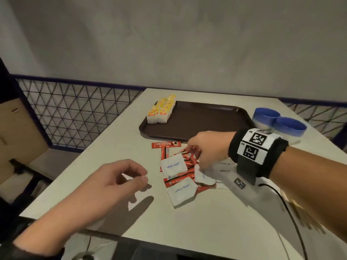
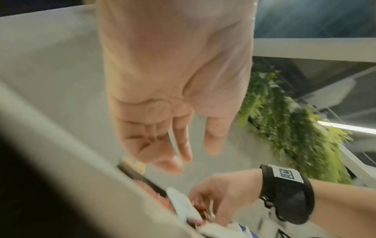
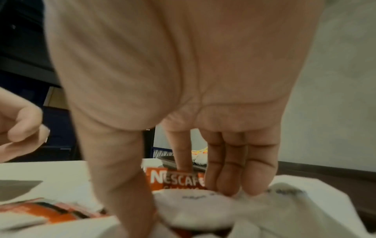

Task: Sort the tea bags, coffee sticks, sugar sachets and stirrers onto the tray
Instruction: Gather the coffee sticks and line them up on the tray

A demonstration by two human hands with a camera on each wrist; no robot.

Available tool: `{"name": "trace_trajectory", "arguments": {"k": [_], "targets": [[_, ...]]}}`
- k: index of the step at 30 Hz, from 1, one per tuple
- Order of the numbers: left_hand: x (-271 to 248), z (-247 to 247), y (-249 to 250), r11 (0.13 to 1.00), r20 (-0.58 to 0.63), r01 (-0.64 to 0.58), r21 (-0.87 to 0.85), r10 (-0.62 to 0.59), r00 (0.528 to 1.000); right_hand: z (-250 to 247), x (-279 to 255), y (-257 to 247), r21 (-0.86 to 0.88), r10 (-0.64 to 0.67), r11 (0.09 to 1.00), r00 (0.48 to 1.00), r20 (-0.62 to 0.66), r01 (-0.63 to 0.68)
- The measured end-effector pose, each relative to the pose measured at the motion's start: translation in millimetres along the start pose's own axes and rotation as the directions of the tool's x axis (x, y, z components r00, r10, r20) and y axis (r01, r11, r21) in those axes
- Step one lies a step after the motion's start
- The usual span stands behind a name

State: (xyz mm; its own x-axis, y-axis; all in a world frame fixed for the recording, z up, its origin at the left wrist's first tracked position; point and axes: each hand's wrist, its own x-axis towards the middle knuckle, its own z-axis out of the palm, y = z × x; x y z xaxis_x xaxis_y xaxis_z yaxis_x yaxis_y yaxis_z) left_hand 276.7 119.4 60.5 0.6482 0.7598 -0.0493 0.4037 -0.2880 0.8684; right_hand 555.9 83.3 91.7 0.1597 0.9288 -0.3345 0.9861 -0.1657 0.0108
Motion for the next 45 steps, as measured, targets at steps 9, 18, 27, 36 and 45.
{"name": "trace_trajectory", "arguments": {"k": [9, 18, 27, 36, 45], "targets": [[64, -11, 86, 0.831, 0.295, -0.163, 0.531, -0.001, 0.956, 22, -33, 47, 0.274, -0.03, 0.959, 0.989, -0.146, 0.069], [84, 65, 70, 0.419, 0.447, -0.335, 0.844, -0.206, 0.87, 29, -55, 75, 0.222, 0.013, 0.975, 0.996, -0.084, 0.006], [93, 43, 50, 0.431, 0.363, -0.275, 0.86, -0.138, 0.921, 27, -75, 73, 0.054, 0.011, 0.999, 0.999, -0.052, -0.008], [83, 41, 48, 0.448, 0.377, -0.305, 0.84, -0.078, 0.923, 44, -68, 32, -0.078, -0.115, 0.991, 0.988, -0.108, 0.106], [79, 38, 47, 0.436, 0.407, -0.347, 0.83, -0.05, 0.912, 27, -75, 68, -0.057, -0.02, 0.998, 1.0, 0.001, 0.02]]}}
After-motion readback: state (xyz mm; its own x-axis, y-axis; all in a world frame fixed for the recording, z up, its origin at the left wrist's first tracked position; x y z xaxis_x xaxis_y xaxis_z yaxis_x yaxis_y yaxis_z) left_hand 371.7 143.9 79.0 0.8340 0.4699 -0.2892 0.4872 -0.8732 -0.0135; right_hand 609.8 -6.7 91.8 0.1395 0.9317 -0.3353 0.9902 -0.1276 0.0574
